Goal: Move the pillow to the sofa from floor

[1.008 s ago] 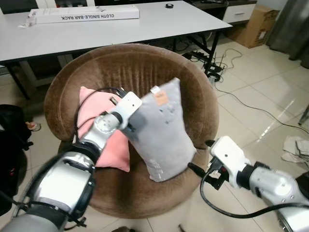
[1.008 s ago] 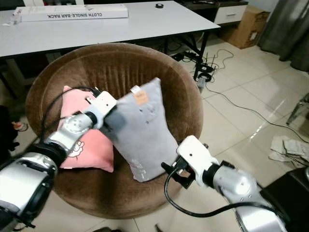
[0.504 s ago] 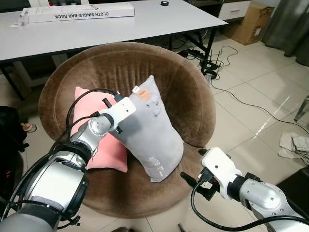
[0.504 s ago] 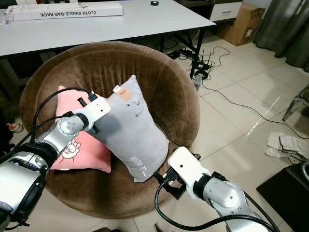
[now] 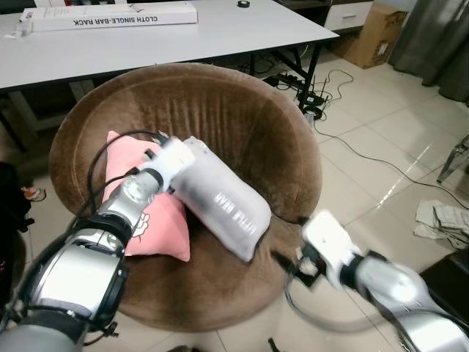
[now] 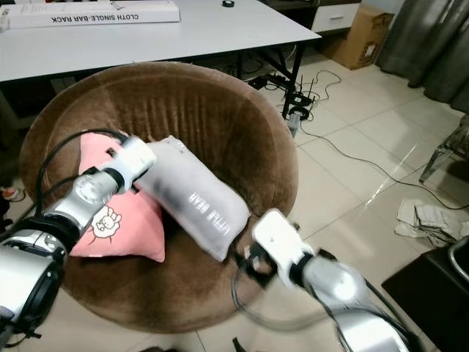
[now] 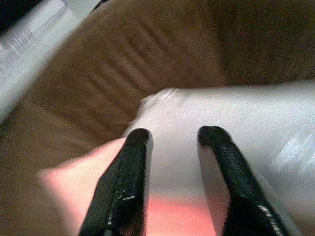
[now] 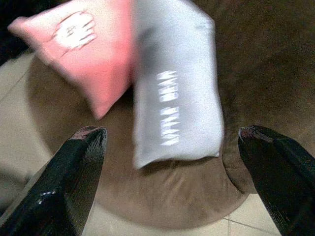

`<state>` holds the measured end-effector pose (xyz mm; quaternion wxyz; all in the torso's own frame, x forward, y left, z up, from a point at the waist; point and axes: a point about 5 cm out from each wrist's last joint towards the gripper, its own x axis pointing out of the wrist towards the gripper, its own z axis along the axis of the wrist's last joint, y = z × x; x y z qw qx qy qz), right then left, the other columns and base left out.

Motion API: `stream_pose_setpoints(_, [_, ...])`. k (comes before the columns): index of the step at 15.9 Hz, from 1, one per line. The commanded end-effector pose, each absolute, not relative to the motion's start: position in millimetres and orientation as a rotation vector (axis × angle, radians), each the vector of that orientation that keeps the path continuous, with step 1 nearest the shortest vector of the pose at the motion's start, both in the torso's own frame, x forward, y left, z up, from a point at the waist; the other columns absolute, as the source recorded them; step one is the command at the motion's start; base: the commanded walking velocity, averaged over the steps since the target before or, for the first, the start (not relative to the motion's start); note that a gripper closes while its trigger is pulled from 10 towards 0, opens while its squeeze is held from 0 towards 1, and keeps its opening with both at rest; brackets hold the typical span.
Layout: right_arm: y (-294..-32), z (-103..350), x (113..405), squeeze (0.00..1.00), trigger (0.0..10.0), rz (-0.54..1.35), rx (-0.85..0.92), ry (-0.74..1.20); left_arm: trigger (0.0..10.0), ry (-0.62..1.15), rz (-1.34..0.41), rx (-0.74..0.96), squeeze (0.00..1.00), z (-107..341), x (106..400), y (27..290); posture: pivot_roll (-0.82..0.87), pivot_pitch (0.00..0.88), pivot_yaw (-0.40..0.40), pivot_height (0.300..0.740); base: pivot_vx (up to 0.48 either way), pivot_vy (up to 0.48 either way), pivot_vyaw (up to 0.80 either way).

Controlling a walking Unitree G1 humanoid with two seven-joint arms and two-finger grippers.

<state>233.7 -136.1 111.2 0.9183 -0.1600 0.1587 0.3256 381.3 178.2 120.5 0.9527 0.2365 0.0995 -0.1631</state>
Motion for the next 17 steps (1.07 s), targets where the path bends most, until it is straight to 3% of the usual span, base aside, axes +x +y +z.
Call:
stream_pose_setpoints(1, [-143, 111, 242, 0.0, 10.0, 0.595, -0.311, 0.31, 10.0, 0.197, -0.354, 0.306, 1.0, 116, 378, 174, -0.09, 0.0, -0.018, 0.74, 0.0, 0.0, 0.0])
stream_pose_setpoints(2, [-143, 111, 248, 0.0, 10.0, 0.554, -0.284, 0.309, 10.0, 0.175, -0.349, 0.244, 0.16, 115, 377, 174, -0.07, 0.0, -0.004, 0.74, 0.0, 0.0, 0.0])
stream_pose_setpoints(3, [-143, 108, 259, 0.0, 10.0, 0.498, -0.253, 0.311, 10.0, 0.151, -0.316, 0.145, 0.0, 115, 375, 176, -0.02, 0.0, 0.002, 0.74, 0.0, 0.0, 0.0])
stream_pose_setpoints(4, [-143, 106, 266, 0.0, 10.0, 0.45, -0.228, 0.318, 10.0, 0.119, -0.286, 0.056, 0.0, 114, 372, 176, 0.0, 0.0, 0.001, 0.74, 0.0, 0.0, 0.0])
stream_pose_setpoints(5, [-146, 98, 277, 0.0, 10.0, 0.335, -0.176, 0.345, 10.0, 0.06, -0.258, -0.023, 0.0, 106, 350, 178, 0.03, 0.0, 0.003, 0.74, 0.0, 0.0, 0.0])
stream_pose_setpoints(10, [-155, 85, 290, 0.0, 10.0, 0.179, -0.123, 0.418, 10.0, 0.051, -0.158, 0.047, 0.0, 93, 291, 191, 0.08, 0.0, -0.019, 0.74, 0.0, 0.0, 0.0])
stream_pose_setpoints(17, [-158, 85, 291, 0.0, 10.0, 0.07, -0.075, 0.404, 10.0, 0.075, -0.253, 0.112, 0.0, 109, 294, 163, 0.01, 0.0, 0.054, 0.74, -0.034, 0.0, 0.0])
